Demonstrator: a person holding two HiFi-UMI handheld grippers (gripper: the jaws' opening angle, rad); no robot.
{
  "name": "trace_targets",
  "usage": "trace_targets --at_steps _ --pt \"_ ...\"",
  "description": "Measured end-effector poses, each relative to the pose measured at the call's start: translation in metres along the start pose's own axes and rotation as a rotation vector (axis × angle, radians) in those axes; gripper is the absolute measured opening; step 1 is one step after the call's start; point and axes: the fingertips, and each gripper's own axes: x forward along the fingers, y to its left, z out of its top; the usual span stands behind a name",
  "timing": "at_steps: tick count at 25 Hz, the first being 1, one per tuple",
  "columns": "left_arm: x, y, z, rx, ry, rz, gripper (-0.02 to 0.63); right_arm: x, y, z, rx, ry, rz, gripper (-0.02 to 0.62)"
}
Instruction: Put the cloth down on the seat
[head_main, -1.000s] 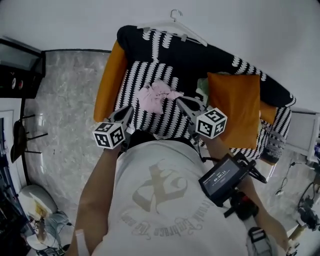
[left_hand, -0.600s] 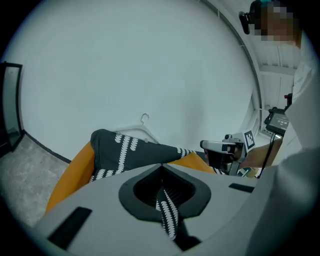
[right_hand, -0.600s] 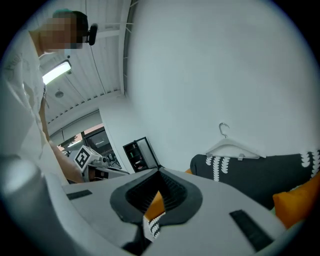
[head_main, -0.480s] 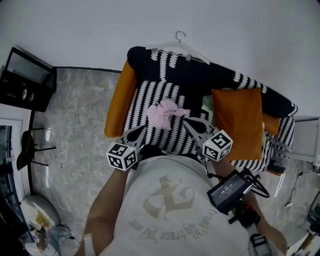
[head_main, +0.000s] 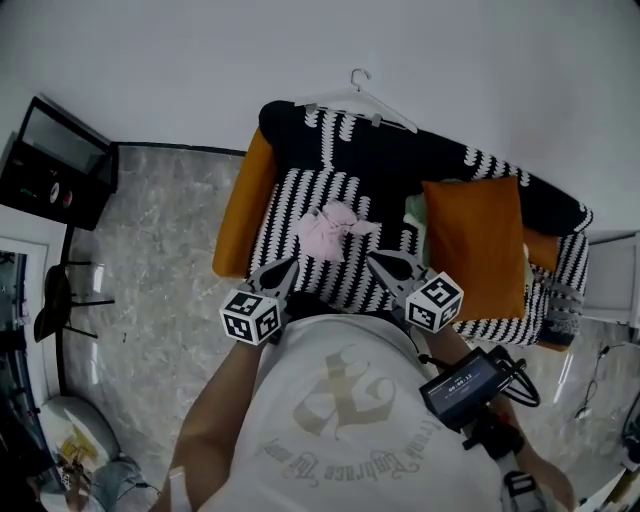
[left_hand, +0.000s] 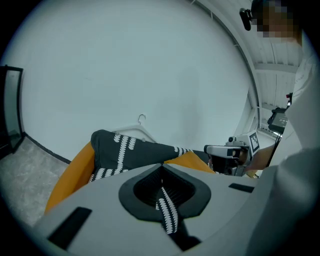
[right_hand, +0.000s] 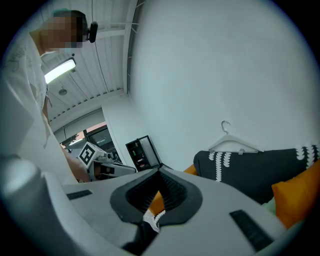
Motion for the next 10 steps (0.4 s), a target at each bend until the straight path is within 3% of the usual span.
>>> trace_targets --at_steps 10 --pt "0.007 -0.008 -0.008 0.026 0.016 -0.009 0.012 -0.003 -0.005 -0.013 0.002 0.012 0.011 0.015"
